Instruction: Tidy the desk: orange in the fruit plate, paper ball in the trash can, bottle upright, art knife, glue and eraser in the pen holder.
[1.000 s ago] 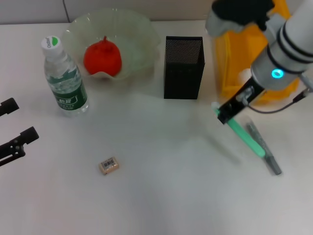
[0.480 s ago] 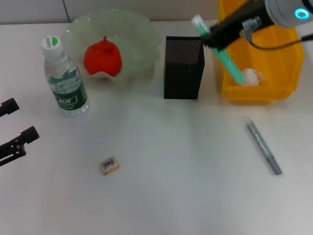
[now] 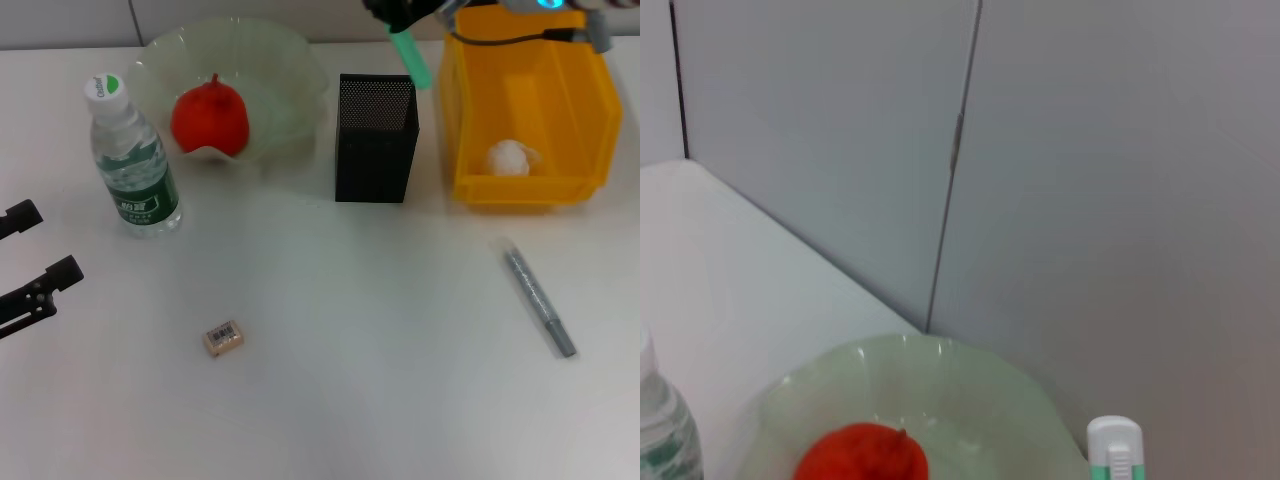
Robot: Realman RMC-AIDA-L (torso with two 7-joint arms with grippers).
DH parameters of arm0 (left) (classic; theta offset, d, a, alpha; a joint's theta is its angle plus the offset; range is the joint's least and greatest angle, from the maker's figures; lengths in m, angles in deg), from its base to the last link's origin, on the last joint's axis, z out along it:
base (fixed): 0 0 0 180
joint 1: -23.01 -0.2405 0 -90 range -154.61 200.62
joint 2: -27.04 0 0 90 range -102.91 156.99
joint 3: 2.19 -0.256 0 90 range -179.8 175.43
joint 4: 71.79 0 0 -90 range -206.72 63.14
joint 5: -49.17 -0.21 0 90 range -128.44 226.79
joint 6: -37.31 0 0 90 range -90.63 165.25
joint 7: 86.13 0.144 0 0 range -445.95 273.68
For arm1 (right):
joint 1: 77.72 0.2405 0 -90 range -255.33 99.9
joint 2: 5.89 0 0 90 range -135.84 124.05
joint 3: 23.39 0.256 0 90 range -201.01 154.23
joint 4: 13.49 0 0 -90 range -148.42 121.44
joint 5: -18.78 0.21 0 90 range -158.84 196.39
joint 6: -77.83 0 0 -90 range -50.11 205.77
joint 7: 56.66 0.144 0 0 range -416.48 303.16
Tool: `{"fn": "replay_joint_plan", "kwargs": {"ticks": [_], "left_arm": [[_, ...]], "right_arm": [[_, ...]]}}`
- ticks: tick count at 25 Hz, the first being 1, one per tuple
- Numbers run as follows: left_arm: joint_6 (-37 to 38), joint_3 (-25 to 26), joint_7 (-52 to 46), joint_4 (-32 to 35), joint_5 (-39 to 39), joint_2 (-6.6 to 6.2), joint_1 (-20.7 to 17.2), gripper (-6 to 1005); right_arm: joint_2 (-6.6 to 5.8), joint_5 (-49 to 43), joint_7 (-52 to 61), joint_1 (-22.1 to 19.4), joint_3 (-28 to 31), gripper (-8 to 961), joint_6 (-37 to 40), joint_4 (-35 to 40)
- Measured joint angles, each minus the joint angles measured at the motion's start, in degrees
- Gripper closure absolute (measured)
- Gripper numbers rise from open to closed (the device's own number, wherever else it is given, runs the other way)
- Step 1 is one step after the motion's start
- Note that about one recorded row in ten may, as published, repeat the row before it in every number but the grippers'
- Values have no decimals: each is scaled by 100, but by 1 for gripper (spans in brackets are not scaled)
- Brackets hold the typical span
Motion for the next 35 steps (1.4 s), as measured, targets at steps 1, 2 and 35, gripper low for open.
{"fn": "replay_joint_plan", "kwargs": {"ticks": [1, 2, 35], "left_arm": [[-3, 0, 0, 0, 0, 0, 0, 200], [-4, 0, 0, 0, 0, 0, 0, 200], [284, -96, -2200, 2600, -845, 197, 143, 200]], "right_arm": [[1, 91, -69, -8, -60, 717, -197, -167], [0, 185, -129, -9, -111, 712, -396, -336], [1, 2201, -2056, -1470, 671, 390, 1108, 981]]}}
